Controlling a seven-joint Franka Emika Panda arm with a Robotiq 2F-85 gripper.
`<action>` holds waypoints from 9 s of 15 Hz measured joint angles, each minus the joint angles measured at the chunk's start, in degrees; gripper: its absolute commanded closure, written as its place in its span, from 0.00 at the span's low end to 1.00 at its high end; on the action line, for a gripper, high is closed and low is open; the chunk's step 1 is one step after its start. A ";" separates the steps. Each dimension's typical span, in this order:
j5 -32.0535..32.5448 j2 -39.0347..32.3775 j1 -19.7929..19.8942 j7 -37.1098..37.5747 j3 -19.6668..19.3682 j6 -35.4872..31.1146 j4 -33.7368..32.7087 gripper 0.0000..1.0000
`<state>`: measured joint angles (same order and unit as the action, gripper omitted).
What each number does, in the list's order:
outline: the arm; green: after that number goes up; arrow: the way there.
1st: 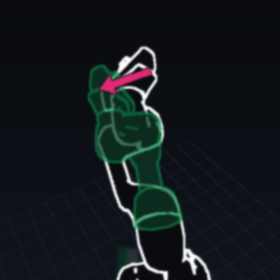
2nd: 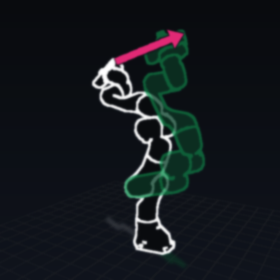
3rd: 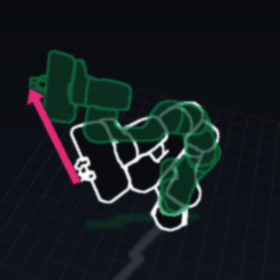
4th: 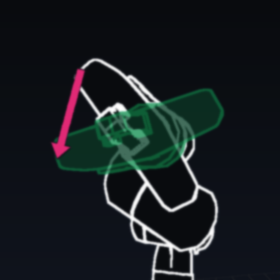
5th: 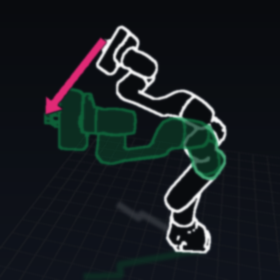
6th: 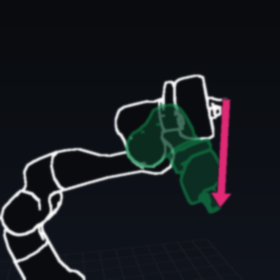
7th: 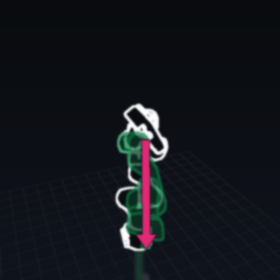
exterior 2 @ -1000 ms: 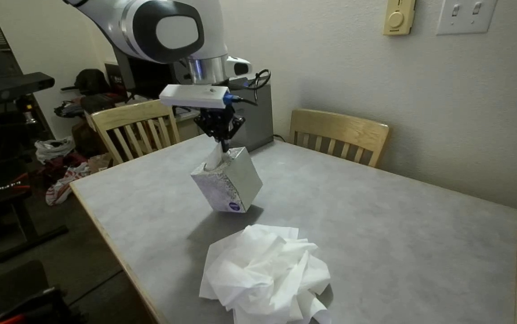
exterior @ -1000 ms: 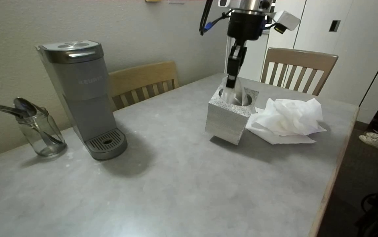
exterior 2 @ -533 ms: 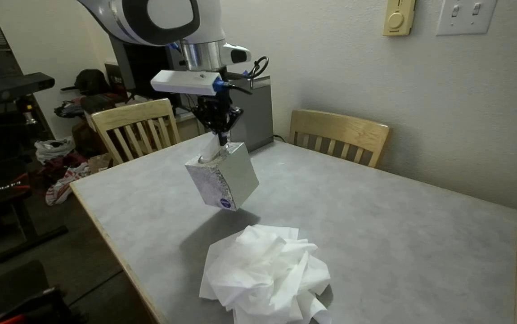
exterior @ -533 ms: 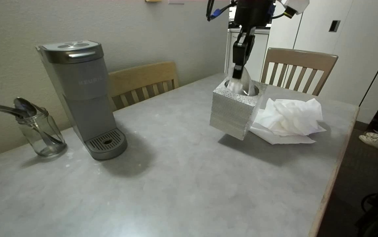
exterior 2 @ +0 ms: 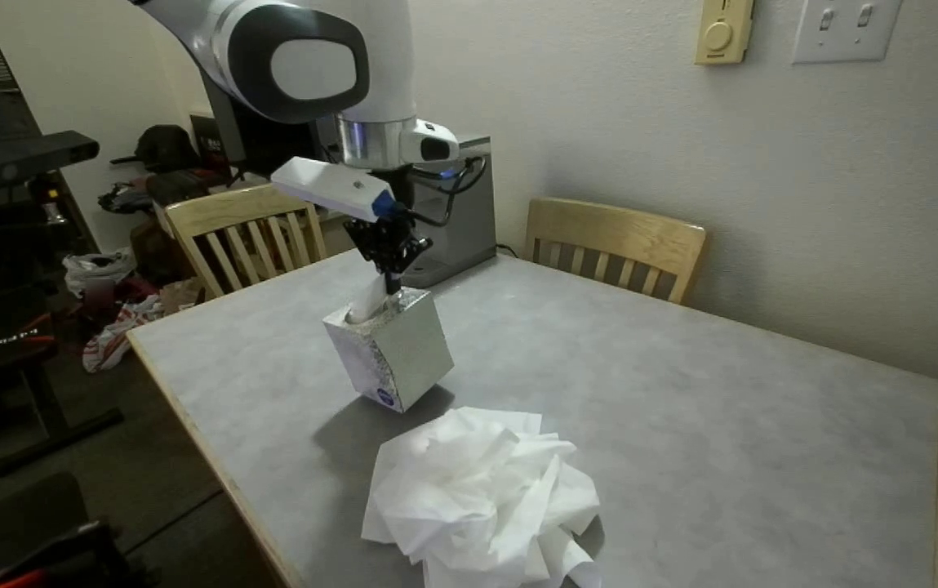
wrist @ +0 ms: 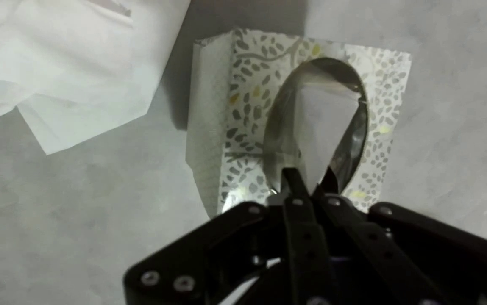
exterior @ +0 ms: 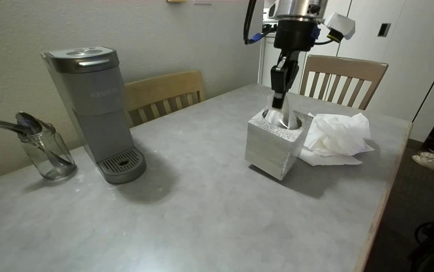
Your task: Remove the tissue out of the tissue box and put it on the table
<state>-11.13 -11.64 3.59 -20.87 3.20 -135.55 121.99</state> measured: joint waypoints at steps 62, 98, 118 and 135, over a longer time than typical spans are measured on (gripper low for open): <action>0.76 8.14 -1.14 2.20 -0.42 -1.45 -1.93 1.00; 11.63 12.26 5.07 5.17 -14.05 -2.43 -2.43 1.00; 11.52 -8.30 7.92 18.19 -14.87 -15.25 5.83 0.73; 10.76 13.22 4.05 30.84 -12.97 1.97 5.58 0.00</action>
<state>-0.38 1.58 7.65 9.97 -9.77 -133.59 127.57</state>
